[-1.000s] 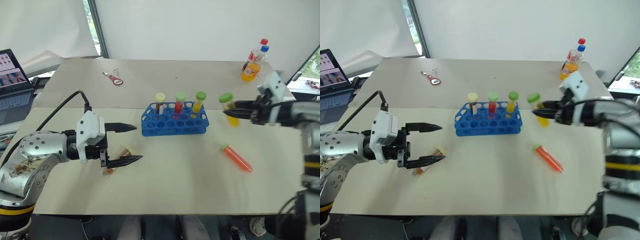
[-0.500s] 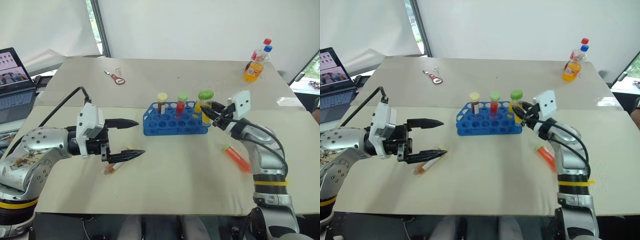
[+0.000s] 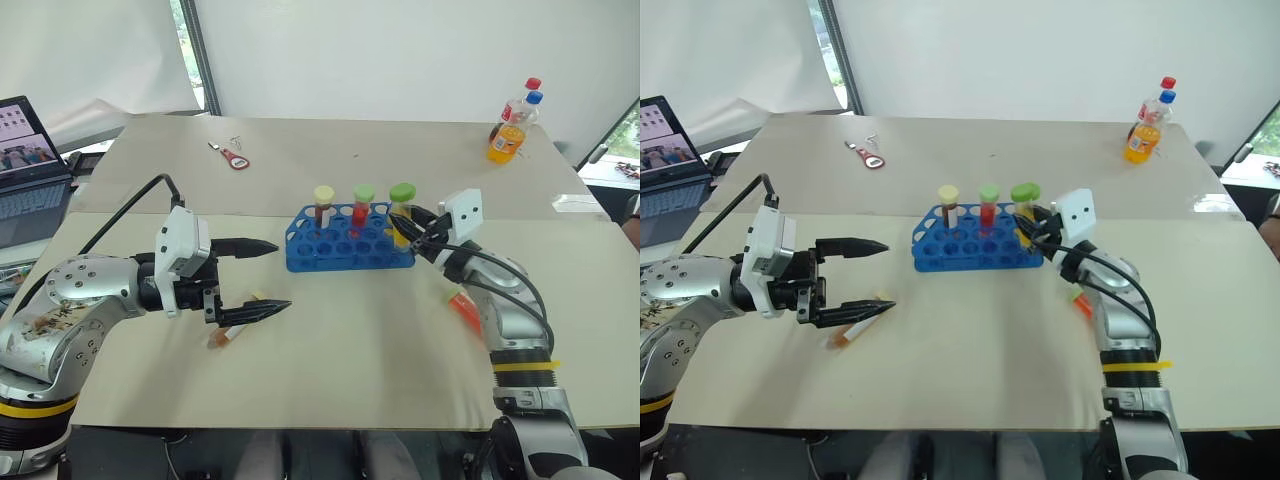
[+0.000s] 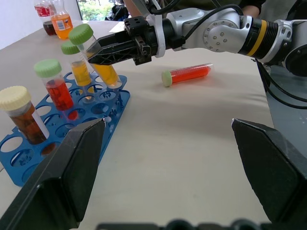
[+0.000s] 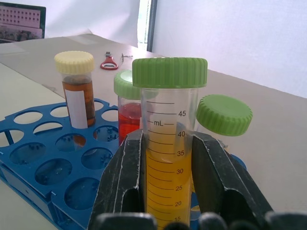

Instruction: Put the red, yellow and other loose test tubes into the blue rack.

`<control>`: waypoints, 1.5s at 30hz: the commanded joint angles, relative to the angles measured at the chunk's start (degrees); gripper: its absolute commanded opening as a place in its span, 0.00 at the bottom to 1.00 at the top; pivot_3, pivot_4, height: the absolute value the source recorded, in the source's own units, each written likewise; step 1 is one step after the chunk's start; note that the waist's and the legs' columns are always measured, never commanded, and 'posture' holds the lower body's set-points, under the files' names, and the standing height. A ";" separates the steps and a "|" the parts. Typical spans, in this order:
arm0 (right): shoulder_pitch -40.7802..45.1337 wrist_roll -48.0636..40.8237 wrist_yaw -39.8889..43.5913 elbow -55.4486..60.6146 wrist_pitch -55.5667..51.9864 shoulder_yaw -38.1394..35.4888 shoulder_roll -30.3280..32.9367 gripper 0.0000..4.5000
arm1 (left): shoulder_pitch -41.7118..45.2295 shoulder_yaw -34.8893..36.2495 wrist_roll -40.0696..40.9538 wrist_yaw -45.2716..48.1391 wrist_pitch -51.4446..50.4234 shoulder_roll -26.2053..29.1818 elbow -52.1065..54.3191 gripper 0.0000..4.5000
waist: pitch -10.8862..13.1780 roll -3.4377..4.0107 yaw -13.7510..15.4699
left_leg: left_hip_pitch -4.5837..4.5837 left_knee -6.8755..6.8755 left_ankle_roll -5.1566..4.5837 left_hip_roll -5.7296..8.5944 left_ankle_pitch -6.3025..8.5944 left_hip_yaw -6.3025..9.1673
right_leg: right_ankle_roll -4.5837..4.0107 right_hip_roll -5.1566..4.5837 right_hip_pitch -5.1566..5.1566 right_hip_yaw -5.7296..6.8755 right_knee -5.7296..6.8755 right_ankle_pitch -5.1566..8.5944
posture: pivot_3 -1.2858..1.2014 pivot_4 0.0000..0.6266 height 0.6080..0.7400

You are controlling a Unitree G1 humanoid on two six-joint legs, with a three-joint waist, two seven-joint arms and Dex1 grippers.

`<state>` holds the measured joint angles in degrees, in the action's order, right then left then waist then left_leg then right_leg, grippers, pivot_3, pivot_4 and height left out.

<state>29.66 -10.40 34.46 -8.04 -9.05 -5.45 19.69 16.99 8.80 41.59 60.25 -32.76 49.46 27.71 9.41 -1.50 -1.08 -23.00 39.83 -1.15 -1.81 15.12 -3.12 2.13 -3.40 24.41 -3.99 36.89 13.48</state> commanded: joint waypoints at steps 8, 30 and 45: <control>-3.14 -1.18 -8.19 -0.04 3.95 -1.95 -5.17 0.21 | 1.07 -0.06 0.66 -2.45 0.42 -2.05 1.88 1.00 | 0.00 0.00 -0.11 | 0.05 0.00 0.00 -0.01 0.00 0.01 | 0.00 0.00 -0.05 -0.01 0.01 0.00 | 0.52 0.24 0.95; -12.74 -10.44 2.08 24.73 -21.57 -7.13 18.02 0.81 | -0.01 -1.86 -2.42 -5.86 2.41 -5.30 0.38 1.00 | 0.01 0.02 0.41 | -0.10 -0.01 -0.01 0.04 0.01 0.12 | 0.01 -0.03 -0.03 0.01 -0.17 0.00 | 0.52 0.24 0.95; -5.73 -8.91 16.85 22.21 -51.32 13.26 46.06 0.81 | -11.45 0.37 -4.69 4.68 7.58 2.65 4.70 1.00 | 0.03 -0.02 0.04 | 0.01 -0.03 -0.04 -0.03 0.02 0.01 | -0.02 0.01 -0.05 -0.05 -0.21 0.04 | 0.52 0.24 0.95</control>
<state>22.41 -20.80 50.39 15.17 -59.50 6.83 64.78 5.65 7.82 37.06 64.34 -26.38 51.49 30.24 9.44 -1.52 -1.04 -22.99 39.80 -1.19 -1.84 15.15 -3.12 2.10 -3.39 24.37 -4.04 36.68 13.52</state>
